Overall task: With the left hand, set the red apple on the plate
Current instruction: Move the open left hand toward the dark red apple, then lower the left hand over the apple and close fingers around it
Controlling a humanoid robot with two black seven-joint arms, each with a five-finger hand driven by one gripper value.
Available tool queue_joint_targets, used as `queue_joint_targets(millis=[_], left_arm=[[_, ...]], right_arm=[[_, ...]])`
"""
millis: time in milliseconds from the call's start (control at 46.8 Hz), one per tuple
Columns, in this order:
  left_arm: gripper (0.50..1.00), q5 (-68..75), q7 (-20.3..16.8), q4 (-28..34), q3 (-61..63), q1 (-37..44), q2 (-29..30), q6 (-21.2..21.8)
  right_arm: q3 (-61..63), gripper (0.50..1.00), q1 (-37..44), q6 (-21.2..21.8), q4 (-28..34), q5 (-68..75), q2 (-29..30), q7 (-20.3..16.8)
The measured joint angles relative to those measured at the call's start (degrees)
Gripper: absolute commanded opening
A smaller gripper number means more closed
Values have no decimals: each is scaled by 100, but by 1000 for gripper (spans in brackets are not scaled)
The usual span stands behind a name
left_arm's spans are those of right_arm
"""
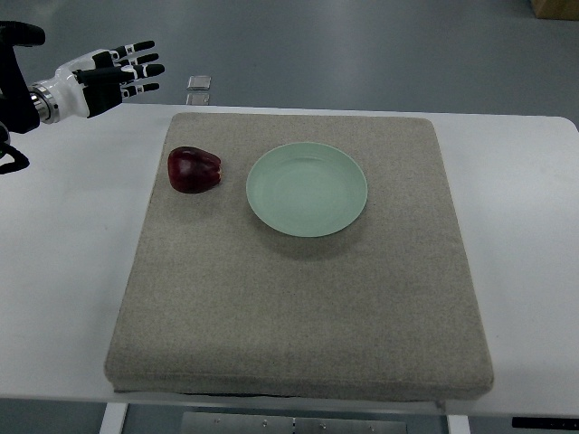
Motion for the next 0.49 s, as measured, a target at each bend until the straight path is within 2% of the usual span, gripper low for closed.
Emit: queue_joint_targets(millis=[107,192,320,491], left_arm=[[988,1195,-519,-593,-5,-4,461,27],[986,2089,-710,-957,1,-8,712,57],[986,3372,-857,-1363,9,-10,950,90],[988,4707,-868,-1828,176,-22,987,110]], right_arm=[[0,932,-1,0,0,0,0,0],[0,932,-3,0,0,0,0,0],[0,932,-2,0,0,0,0,-1],[0,932,-1,0,-1,0,0,0]])
